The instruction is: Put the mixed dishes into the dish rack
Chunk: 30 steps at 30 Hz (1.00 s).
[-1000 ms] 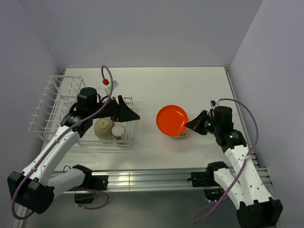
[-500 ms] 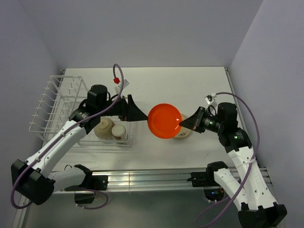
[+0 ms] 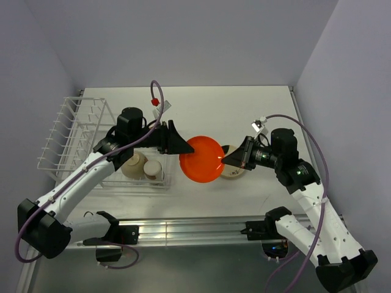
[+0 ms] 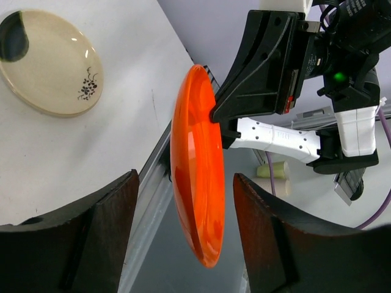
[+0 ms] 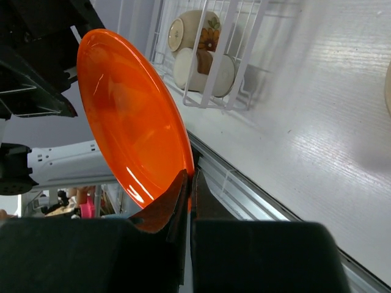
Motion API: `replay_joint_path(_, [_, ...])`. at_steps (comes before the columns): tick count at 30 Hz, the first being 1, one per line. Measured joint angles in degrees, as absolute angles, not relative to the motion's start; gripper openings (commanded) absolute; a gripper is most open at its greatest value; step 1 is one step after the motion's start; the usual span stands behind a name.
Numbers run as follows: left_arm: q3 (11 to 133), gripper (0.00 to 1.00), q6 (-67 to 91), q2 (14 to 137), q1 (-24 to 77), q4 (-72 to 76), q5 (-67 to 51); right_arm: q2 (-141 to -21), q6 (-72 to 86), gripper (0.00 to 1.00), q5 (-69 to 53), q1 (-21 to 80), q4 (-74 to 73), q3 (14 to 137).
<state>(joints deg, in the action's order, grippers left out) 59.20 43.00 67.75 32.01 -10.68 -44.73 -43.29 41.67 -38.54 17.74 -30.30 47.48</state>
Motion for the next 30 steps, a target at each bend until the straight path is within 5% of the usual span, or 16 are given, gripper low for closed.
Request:
replay_joint_path(5, [59.2, 0.49, 43.75, 68.27, 32.32, -10.28, -44.8, -44.77, 42.37, 0.0, -37.34, 19.59, -29.28, 47.62])
replay_joint_path(11, [59.09, 0.03, 44.64, 68.27, 32.18, -9.72, -44.21, -46.0, 41.85, 0.0, -36.58, 19.75, -29.36, 48.8])
replay_joint_path(15, [58.06, 0.0, 44.16, 68.16, 31.46, -10.46, -41.98, -46.3, 41.15, 0.03, -35.79, 19.75, -29.85, 52.31])
replay_joint_path(17, [58.06, 0.0, 44.25, 67.55, 31.48, -10.11, -41.32, -46.68, 40.82, 0.24, -35.05, 19.86, -30.65, 53.41])
replay_joint_path(18, [58.06, 0.0, 44.21, 66.96, 31.59, -10.44, -40.6, -47.09, 40.82, 0.56, -34.74, 20.05, -31.0, 54.0])
replay_joint_path(21, [58.41, 0.0, 44.36, 64.18, 31.99, -12.47, -38.76, -47.88, 39.94, 0.99, -30.44, 20.32, -32.49, 56.1])
replay_joint_path(30, [77.73, 0.0, 42.09, 62.85, 32.64, -29.06, -17.82, -44.8, 38.5, 1.0, -9.13, 20.18, -38.74, 61.98])
